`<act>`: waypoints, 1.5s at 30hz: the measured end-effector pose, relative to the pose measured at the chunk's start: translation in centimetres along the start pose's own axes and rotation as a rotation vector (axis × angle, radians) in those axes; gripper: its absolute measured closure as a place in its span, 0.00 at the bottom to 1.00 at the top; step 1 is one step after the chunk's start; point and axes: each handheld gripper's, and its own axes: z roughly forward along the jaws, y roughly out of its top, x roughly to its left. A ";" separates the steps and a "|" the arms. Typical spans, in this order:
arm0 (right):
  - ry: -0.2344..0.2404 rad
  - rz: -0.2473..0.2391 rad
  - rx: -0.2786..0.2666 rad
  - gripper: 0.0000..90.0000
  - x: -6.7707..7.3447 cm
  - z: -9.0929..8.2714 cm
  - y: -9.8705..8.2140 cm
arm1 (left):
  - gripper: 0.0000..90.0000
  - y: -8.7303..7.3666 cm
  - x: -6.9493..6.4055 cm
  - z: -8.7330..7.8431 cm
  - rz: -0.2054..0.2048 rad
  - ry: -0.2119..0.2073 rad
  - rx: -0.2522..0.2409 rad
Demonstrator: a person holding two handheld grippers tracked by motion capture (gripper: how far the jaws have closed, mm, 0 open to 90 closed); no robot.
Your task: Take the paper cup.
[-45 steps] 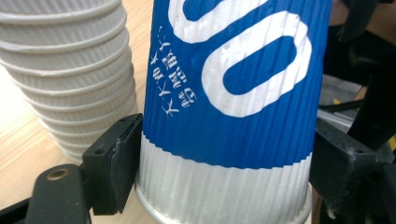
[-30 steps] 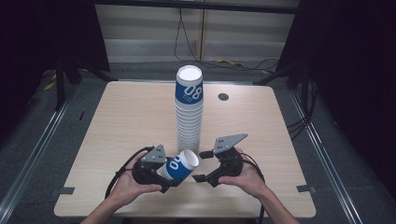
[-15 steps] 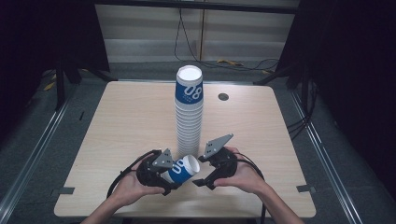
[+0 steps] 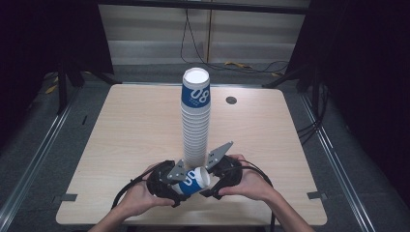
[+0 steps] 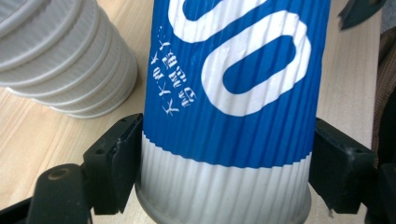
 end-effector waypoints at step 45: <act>0.055 -0.058 0.018 0.32 -0.1 0.6 1.0 | 0.18 0.0 -0.6 0.0 0.044 0.003 -0.025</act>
